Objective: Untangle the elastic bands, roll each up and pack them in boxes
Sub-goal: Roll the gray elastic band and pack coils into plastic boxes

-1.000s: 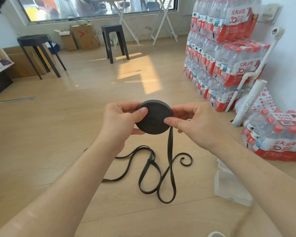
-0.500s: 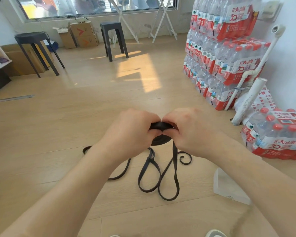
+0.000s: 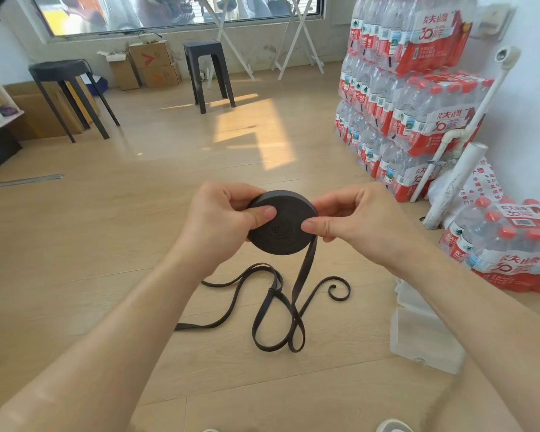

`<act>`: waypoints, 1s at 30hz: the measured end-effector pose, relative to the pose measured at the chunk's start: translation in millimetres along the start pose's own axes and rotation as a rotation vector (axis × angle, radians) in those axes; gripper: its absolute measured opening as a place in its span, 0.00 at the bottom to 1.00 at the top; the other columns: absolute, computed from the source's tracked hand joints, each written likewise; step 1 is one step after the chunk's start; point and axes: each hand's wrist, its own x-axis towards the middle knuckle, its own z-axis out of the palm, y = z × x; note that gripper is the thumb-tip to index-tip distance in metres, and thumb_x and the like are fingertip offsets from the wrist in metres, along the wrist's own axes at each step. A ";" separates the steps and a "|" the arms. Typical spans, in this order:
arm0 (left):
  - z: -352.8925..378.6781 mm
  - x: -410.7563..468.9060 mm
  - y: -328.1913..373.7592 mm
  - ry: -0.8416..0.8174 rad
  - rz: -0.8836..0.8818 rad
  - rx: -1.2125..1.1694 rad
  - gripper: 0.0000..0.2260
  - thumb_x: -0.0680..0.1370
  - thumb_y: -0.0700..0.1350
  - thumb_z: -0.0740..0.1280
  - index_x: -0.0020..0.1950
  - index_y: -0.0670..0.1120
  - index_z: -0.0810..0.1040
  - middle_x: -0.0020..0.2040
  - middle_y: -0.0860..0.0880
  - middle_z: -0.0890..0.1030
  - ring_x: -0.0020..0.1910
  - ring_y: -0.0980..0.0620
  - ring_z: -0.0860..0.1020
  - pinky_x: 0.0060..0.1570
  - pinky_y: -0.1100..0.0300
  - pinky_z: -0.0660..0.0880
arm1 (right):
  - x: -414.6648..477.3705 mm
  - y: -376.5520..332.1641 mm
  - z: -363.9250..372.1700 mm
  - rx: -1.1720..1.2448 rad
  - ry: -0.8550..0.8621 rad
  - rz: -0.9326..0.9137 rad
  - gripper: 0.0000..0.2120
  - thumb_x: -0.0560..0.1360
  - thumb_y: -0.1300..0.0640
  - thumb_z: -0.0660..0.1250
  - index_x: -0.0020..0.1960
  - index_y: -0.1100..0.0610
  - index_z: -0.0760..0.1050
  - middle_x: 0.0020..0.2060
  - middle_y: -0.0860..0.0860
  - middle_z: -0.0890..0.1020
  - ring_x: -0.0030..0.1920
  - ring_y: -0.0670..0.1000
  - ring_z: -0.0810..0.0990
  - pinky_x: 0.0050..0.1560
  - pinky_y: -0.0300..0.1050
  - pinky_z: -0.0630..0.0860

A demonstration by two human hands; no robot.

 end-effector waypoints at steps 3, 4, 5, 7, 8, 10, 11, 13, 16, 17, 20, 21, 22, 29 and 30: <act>2.0 -0.1 0.3 0.027 -0.011 -0.040 0.09 0.73 0.33 0.70 0.44 0.47 0.83 0.39 0.47 0.85 0.39 0.48 0.84 0.42 0.50 0.82 | -1.1 0.1 1.4 0.041 -0.002 0.059 0.07 0.67 0.61 0.77 0.44 0.55 0.85 0.36 0.53 0.86 0.33 0.47 0.80 0.36 0.38 0.79; 2.9 0.1 0.3 0.035 -0.013 -0.045 0.09 0.73 0.33 0.70 0.44 0.47 0.83 0.39 0.48 0.85 0.39 0.48 0.84 0.42 0.50 0.82 | -0.9 0.4 1.7 0.062 0.005 0.092 0.07 0.67 0.60 0.77 0.45 0.57 0.85 0.37 0.55 0.86 0.33 0.47 0.80 0.36 0.38 0.79; 3.6 0.4 0.1 0.041 -0.014 -0.046 0.09 0.73 0.33 0.70 0.43 0.47 0.83 0.39 0.48 0.85 0.39 0.49 0.84 0.42 0.50 0.82 | -0.6 1.2 1.8 0.082 0.018 0.128 0.09 0.66 0.60 0.77 0.46 0.59 0.84 0.38 0.57 0.86 0.33 0.47 0.80 0.36 0.38 0.80; 5.0 0.8 -0.2 0.051 -0.012 -0.044 0.09 0.73 0.34 0.70 0.42 0.48 0.83 0.38 0.48 0.85 0.39 0.49 0.84 0.42 0.49 0.82 | 0.3 3.4 1.9 0.102 0.043 0.174 0.12 0.66 0.59 0.77 0.48 0.61 0.84 0.39 0.59 0.85 0.33 0.47 0.81 0.36 0.39 0.80; 5.5 1.2 -0.6 0.059 -0.013 -0.045 0.09 0.73 0.34 0.71 0.42 0.49 0.82 0.38 0.48 0.85 0.39 0.48 0.84 0.42 0.49 0.82 | 0.4 3.6 2.6 0.108 0.044 0.180 0.11 0.67 0.59 0.77 0.48 0.61 0.84 0.39 0.58 0.86 0.33 0.47 0.81 0.37 0.39 0.80; 6.0 1.9 -1.1 0.080 -0.025 -0.064 0.09 0.73 0.34 0.71 0.41 0.49 0.82 0.38 0.48 0.85 0.39 0.48 0.84 0.42 0.48 0.82 | -0.3 2.8 4.3 0.126 0.027 0.169 0.08 0.68 0.62 0.75 0.48 0.59 0.84 0.40 0.56 0.86 0.34 0.45 0.81 0.38 0.37 0.80; 6.2 2.2 -1.0 0.094 -0.038 -0.081 0.09 0.73 0.34 0.71 0.41 0.48 0.82 0.38 0.48 0.85 0.39 0.49 0.84 0.42 0.49 0.82 | -0.7 2.3 4.9 0.133 0.018 0.162 0.08 0.69 0.63 0.75 0.48 0.58 0.84 0.40 0.55 0.86 0.35 0.44 0.82 0.38 0.37 0.80; 6.6 2.3 -0.7 0.112 -0.059 -0.123 0.08 0.73 0.34 0.70 0.42 0.47 0.82 0.38 0.48 0.85 0.39 0.49 0.84 0.40 0.50 0.82 | -1.6 1.7 5.4 0.134 0.015 0.161 0.08 0.69 0.64 0.75 0.48 0.58 0.84 0.41 0.56 0.86 0.36 0.45 0.82 0.38 0.37 0.80; 7.3 2.0 0.0 0.127 -0.091 -0.171 0.07 0.73 0.33 0.70 0.43 0.45 0.82 0.38 0.47 0.85 0.39 0.48 0.84 0.39 0.51 0.82 | -0.8 0.3 4.4 0.070 0.047 0.158 0.09 0.68 0.62 0.76 0.47 0.59 0.84 0.38 0.58 0.85 0.33 0.48 0.82 0.36 0.39 0.81; 7.4 2.0 0.3 0.132 -0.102 -0.184 0.07 0.73 0.33 0.70 0.43 0.45 0.82 0.38 0.47 0.85 0.39 0.48 0.84 0.38 0.52 0.82 | -0.5 -0.4 3.8 0.054 0.058 0.151 0.09 0.67 0.62 0.77 0.47 0.59 0.84 0.36 0.58 0.85 0.32 0.49 0.82 0.35 0.39 0.81; 7.0 2.3 0.5 0.135 -0.120 -0.205 0.06 0.73 0.33 0.70 0.44 0.44 0.82 0.39 0.46 0.84 0.39 0.48 0.83 0.37 0.52 0.82 | -0.2 -2.3 2.6 0.058 0.058 0.129 0.08 0.67 0.63 0.76 0.46 0.59 0.83 0.34 0.56 0.85 0.31 0.48 0.83 0.34 0.38 0.80; 6.5 2.2 0.4 0.133 -0.123 -0.214 0.06 0.73 0.33 0.70 0.44 0.44 0.82 0.39 0.46 0.84 0.39 0.49 0.83 0.37 0.52 0.82 | -0.6 -2.9 2.9 0.070 0.050 0.118 0.07 0.67 0.63 0.76 0.45 0.58 0.83 0.34 0.56 0.85 0.31 0.48 0.83 0.34 0.38 0.80; 6.0 2.0 0.4 0.133 -0.125 -0.228 0.06 0.73 0.33 0.69 0.44 0.44 0.82 0.39 0.46 0.84 0.39 0.49 0.83 0.37 0.52 0.82 | -1.3 -3.7 3.4 0.083 0.041 0.105 0.07 0.67 0.64 0.76 0.45 0.57 0.83 0.35 0.55 0.85 0.32 0.48 0.83 0.34 0.37 0.79; 5.8 3.3 -7.7 -0.041 -0.211 -0.281 0.06 0.76 0.33 0.65 0.52 0.39 0.79 0.48 0.41 0.84 0.49 0.43 0.82 0.44 0.50 0.82 | -3.0 -3.4 2.7 -0.104 0.034 -0.044 0.07 0.69 0.63 0.75 0.46 0.54 0.84 0.38 0.47 0.86 0.38 0.43 0.84 0.42 0.34 0.79; 5.0 3.5 -8.2 -0.088 -0.182 -0.188 0.08 0.77 0.33 0.65 0.52 0.42 0.79 0.48 0.44 0.84 0.50 0.46 0.82 0.48 0.53 0.81 | -3.8 -3.7 2.8 -0.198 0.042 -0.075 0.07 0.70 0.62 0.75 0.46 0.54 0.84 0.37 0.45 0.85 0.38 0.42 0.83 0.42 0.32 0.78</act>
